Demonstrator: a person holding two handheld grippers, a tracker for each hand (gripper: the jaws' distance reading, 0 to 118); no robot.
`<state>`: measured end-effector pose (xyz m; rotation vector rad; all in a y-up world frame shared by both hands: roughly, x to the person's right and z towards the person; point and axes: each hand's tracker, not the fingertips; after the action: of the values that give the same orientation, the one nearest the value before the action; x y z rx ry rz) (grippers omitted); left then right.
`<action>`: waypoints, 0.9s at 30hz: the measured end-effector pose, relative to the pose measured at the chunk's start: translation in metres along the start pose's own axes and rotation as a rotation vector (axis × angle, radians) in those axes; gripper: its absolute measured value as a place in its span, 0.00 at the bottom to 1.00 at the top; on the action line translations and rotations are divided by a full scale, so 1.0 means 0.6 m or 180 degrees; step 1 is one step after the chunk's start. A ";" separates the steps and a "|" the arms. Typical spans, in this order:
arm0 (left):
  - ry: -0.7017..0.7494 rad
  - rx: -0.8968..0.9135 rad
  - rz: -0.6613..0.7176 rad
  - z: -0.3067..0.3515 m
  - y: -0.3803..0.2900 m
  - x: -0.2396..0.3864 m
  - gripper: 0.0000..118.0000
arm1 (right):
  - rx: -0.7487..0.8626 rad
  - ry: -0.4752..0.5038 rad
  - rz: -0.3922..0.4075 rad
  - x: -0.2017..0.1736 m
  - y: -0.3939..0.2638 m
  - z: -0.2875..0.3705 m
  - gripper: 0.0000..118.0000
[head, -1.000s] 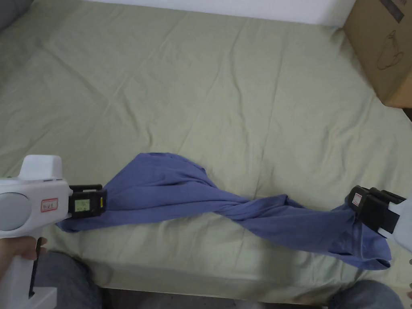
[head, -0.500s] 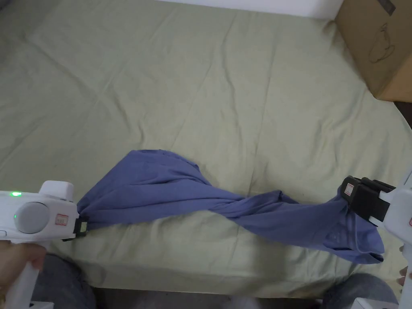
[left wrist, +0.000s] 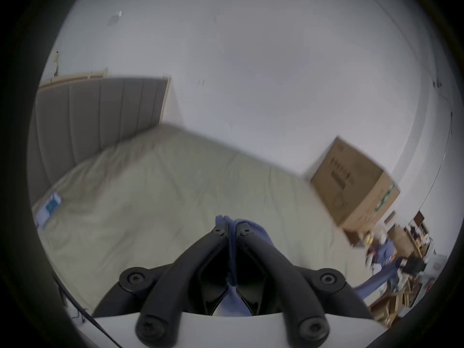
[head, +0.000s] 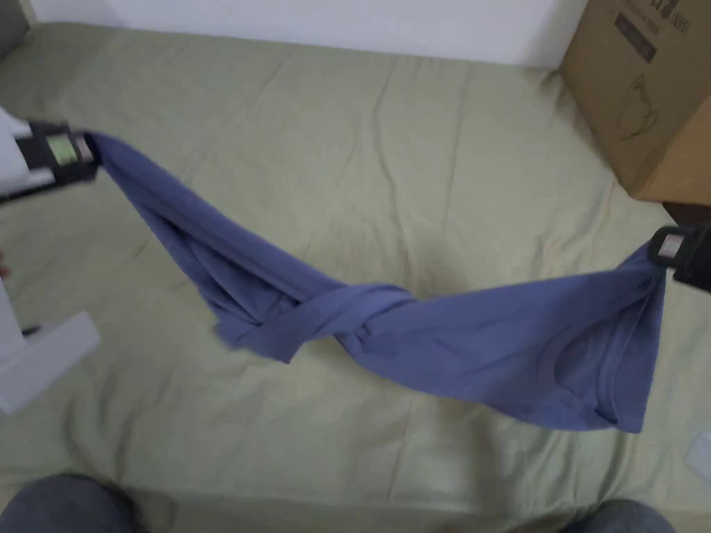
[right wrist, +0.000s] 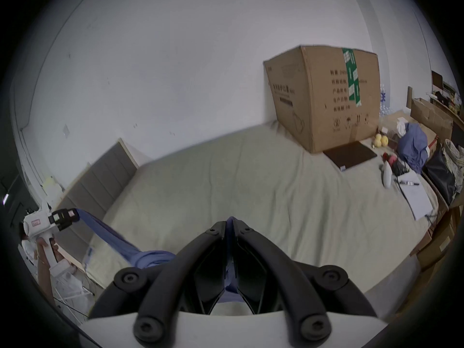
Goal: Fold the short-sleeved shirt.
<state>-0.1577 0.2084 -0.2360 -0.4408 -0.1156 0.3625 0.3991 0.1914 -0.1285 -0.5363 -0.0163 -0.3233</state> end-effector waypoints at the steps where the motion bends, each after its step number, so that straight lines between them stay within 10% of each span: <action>1: -0.0010 0.0098 0.0036 -0.005 0.037 0.004 0.00 | 0.0085 0.0040 0.0012 0.000 0.030 0.010 0.03; 15: 0.0184 0.0897 0.0263 0.071 0.293 0.010 0.00 | 0.1094 -0.0096 -0.0263 0.025 0.364 0.167 0.03; 27: 0.0250 0.0703 0.0447 0.045 0.266 -0.002 0.00 | 0.1013 -0.0179 -0.0538 0.035 0.353 0.147 0.03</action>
<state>-0.2149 0.3531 -0.2814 -0.2446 0.0323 0.4896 0.4898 0.4014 -0.1562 -0.2281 -0.1657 -0.4608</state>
